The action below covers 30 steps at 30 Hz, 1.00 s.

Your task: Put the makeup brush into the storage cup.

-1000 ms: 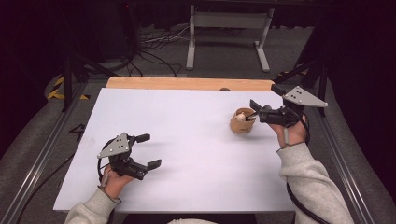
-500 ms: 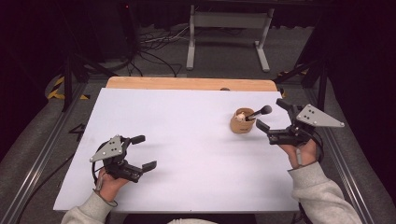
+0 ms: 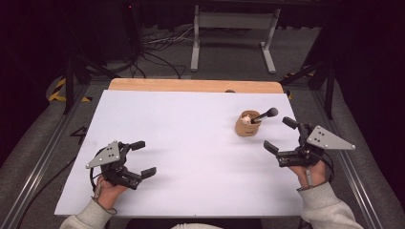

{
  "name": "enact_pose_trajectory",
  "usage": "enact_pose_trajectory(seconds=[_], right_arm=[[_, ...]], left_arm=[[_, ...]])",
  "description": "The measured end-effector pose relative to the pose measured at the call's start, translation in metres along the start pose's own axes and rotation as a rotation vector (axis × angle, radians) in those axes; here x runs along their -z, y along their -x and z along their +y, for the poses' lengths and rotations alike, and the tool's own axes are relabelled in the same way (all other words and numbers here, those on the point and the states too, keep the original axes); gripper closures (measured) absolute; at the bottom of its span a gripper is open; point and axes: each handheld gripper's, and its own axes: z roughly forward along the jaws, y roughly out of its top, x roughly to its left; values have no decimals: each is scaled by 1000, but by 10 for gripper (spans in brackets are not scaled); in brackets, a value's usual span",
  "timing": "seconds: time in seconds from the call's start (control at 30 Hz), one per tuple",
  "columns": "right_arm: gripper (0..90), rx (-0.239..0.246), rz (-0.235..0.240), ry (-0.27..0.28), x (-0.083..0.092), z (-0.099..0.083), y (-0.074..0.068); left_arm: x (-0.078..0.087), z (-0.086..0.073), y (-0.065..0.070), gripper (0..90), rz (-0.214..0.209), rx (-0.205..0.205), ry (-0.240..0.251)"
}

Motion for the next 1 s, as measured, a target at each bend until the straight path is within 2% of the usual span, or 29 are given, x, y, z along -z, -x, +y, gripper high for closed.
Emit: enact_pose_trajectory(seconds=[0.17,0.47,1.0], right_arm=[[0,-10,20,-11,3,-12,-7],[0,-30,24,-26,4,-32,-14],[0,-16,56,-26,-6,-58,-30]], left_arm=[[3,-1,1,0,0,2,7],[4,-2,1,0,-4,6,8],[3,-6,6,0,-14,4,18]])
